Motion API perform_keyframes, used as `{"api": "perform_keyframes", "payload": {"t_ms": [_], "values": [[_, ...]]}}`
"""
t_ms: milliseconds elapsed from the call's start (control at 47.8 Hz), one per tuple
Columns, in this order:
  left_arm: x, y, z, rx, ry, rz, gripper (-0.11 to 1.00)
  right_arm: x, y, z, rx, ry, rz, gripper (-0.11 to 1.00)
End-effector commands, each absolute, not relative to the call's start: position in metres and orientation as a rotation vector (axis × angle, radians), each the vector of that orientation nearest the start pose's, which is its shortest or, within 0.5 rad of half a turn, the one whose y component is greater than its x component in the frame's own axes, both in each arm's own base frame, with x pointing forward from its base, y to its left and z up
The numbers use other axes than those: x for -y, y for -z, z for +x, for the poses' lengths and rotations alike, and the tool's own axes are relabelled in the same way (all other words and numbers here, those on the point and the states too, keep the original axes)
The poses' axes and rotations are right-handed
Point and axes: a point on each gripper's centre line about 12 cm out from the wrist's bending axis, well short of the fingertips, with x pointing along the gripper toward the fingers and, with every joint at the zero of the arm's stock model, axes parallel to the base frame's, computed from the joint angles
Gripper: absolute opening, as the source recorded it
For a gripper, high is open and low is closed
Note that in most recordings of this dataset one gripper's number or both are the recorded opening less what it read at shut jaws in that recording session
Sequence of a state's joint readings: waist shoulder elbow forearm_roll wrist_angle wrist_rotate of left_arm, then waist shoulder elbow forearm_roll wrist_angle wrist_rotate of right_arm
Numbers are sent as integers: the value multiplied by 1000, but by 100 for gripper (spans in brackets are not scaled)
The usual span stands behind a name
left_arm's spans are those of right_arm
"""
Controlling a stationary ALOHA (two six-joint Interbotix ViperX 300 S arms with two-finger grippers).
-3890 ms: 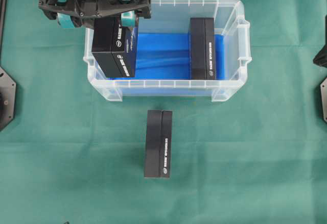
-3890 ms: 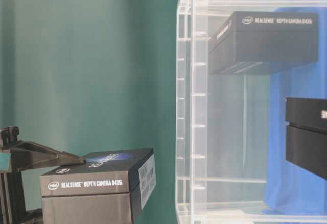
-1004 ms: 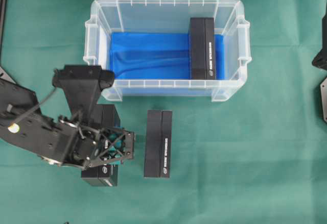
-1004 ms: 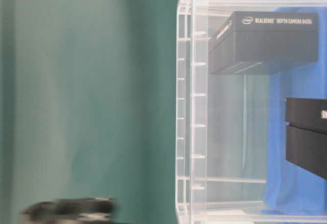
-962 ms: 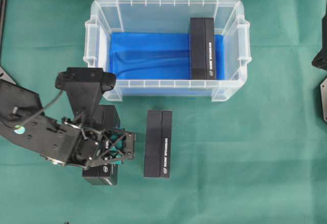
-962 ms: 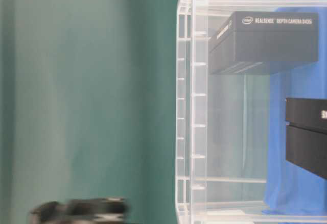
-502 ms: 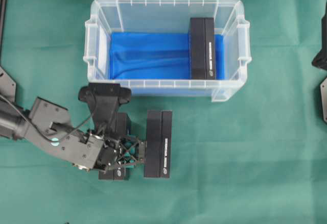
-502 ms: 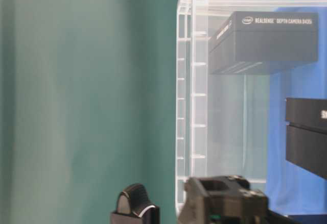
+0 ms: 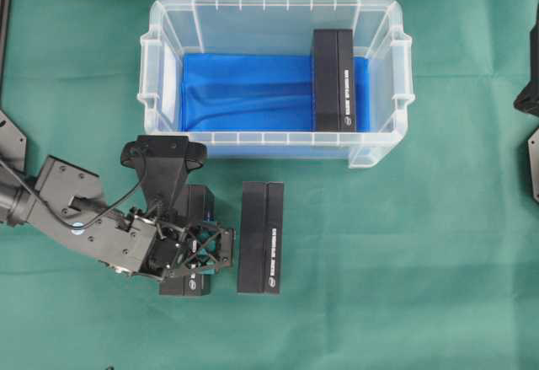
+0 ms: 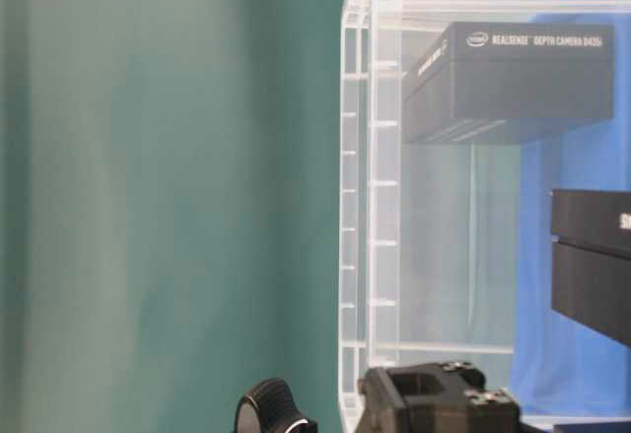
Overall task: Take the box out of the case with the left arm.
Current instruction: 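Lower the box onto the cloth left of the first box and release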
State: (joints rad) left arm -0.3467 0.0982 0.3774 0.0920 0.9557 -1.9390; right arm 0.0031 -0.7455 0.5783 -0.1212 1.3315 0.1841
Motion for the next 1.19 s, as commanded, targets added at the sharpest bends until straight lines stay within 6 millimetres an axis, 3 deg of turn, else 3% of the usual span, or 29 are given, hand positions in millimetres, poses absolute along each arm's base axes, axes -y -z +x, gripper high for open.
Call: {"api": "perform_keyframes", "payload": {"t_ms": [0, 230, 356, 418, 774, 1171], "values": [[121, -174, 355, -1071, -1048, -1282, 61, 13, -335, 184, -1131, 188, 70, 3], [122, -176, 356, -1073, -1042, -1289, 62, 13, -335, 185, -1130, 187, 69, 3], [122, -180, 356, -1071, -1035, -1291, 91, 13, -335, 184, -1131, 187, 69, 3], [122, -180, 356, -1069, -1035, -1293, 97, 13, -335, 185, -1130, 187, 69, 3], [121, -188, 353, -1063, -1018, -1300, 95, 13, -335, 185, -1130, 188, 70, 3], [115, -242, 339, -1012, -944, -1361, 94, 13, -336, 185, -1128, 186, 69, 3]]}}
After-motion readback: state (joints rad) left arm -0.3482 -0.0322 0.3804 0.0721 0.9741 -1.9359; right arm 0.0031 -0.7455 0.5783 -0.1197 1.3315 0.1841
